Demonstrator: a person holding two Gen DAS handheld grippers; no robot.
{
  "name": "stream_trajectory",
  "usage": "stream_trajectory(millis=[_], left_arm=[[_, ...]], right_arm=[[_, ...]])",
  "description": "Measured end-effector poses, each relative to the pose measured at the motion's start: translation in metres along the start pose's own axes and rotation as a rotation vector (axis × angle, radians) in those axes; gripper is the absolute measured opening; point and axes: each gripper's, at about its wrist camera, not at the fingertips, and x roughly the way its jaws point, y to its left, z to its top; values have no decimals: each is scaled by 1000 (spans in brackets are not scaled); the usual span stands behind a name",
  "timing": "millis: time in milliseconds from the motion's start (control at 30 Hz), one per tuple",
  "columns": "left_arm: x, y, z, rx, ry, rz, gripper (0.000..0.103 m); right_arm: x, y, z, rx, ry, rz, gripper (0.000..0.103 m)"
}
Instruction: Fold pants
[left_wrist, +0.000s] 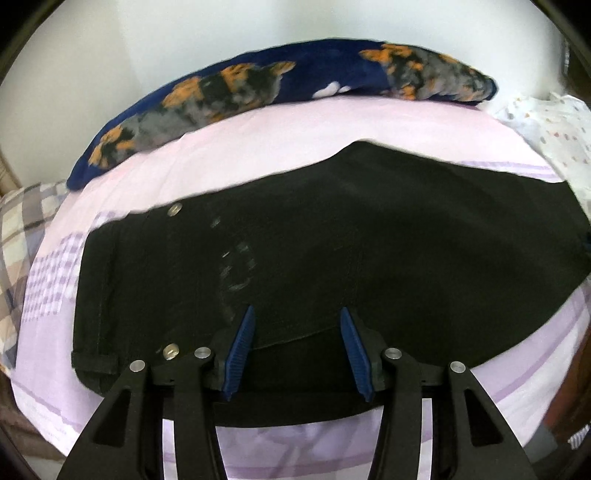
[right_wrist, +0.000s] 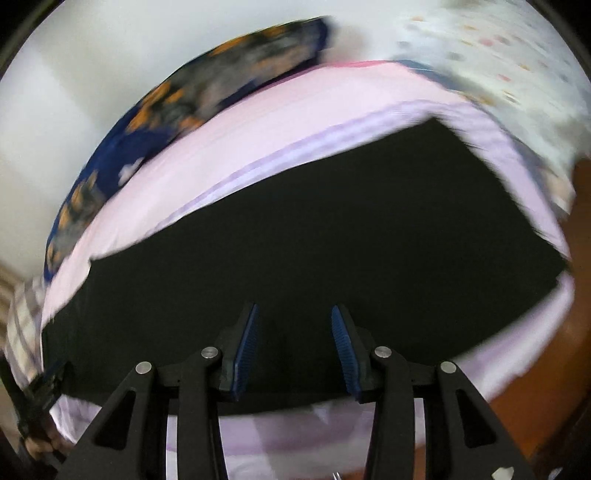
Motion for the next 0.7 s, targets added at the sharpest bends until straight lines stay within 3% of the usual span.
stream_trajectory(millis=[233,433,700], left_arm=[[-12,-51,20,95,-51,-144,51],[-10,-92,35,157,-45,-243,52],[0,-124,35,220,-10,-293,52]], right_arm=[[-45,-93,-13,270,-99,15,41],[-48,-128,-19,412,-114,58,41],[-43,-147,-14,457,-141,58,41]])
